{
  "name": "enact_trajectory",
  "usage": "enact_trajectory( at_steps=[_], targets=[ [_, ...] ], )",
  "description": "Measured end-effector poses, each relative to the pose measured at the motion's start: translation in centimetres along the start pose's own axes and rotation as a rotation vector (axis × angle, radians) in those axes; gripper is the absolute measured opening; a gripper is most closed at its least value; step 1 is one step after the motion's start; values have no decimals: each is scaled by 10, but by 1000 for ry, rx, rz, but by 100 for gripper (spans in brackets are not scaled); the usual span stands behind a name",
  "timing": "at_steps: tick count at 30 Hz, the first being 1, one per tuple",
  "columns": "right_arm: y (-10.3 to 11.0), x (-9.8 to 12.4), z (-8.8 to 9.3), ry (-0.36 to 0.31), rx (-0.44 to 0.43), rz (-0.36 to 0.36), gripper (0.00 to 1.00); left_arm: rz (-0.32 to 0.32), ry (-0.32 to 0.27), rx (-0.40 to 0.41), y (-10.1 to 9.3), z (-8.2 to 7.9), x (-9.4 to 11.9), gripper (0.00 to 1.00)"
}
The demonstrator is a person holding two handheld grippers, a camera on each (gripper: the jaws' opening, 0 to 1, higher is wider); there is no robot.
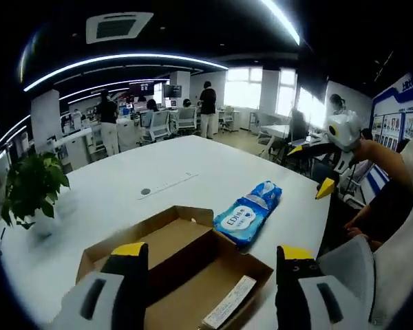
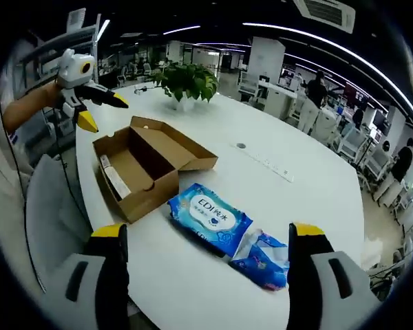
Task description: Operate the shoe box by opening the lid, removing the specified soft item, and placing it in the target area until the item is outside and the box remains undamaged.
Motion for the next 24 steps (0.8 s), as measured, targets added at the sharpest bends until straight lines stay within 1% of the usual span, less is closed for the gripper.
enact_trajectory(
  at_steps=[3,7,10,14,19,24],
  targets=[
    [13,-8,-9,-10,23,-53,92,-30,-11,23,10,7,13,81],
    [31,-19,-17,-5,68,-127,91,-66,3,28,23,21,27,83],
    [39,-25,-21,-2,80,-162,90,-103,15,59,37,34,39,86],
    [53,-35,-26,8,114,-220,88,-148,20,107,50,45,49,89],
    [67,-49,-36,9,152,-273,85,-171,25,129,57,57,59,94],
    [82,-63,-44,16,194,-327,81,-199,45,144,63,70,66,95]
  ],
)
Point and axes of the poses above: the point that each gripper's makers call its tool centre point, and the gripper's own axes: x roughly backward along the fingers, y roughly to its left, z roughly out of its underside, the point moved 3 cm from there along x, roughly backward along the fingers, and after that the axes turned 3 degrees about y, right-handed, at the moved point
